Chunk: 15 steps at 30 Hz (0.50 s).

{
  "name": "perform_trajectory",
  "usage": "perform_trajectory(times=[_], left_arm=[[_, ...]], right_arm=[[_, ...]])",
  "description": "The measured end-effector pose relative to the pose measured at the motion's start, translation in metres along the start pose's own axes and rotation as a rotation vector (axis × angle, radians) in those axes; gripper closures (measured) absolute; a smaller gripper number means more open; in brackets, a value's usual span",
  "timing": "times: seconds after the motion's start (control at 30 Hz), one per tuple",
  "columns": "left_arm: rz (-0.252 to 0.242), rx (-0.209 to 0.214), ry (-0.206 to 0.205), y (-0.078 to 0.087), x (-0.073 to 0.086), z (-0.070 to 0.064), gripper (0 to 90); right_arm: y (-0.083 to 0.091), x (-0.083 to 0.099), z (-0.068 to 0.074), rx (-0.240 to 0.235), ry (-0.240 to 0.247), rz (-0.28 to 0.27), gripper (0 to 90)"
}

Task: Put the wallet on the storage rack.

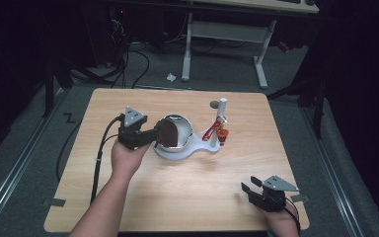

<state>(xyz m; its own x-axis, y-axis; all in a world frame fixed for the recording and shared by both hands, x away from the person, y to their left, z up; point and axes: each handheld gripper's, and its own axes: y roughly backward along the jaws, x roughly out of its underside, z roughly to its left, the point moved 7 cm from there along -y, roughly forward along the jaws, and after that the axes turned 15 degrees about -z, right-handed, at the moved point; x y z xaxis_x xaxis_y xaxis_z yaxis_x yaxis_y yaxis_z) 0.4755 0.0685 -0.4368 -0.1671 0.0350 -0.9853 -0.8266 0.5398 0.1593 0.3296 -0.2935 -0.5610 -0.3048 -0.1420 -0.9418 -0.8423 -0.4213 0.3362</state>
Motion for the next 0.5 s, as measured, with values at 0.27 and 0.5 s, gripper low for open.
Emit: perform_trajectory(times=[0.27,0.5], left_arm=[[0.027,0.019,0.037,0.019,0.019,0.013,35.0],[0.062,0.053,0.067,0.033,0.045,0.021,29.4]], right_arm=[[-0.001,0.000,0.001,-0.003,0.008,0.002,51.8],[-0.001,0.001,0.002,-0.004,0.008,0.004,51.8]])
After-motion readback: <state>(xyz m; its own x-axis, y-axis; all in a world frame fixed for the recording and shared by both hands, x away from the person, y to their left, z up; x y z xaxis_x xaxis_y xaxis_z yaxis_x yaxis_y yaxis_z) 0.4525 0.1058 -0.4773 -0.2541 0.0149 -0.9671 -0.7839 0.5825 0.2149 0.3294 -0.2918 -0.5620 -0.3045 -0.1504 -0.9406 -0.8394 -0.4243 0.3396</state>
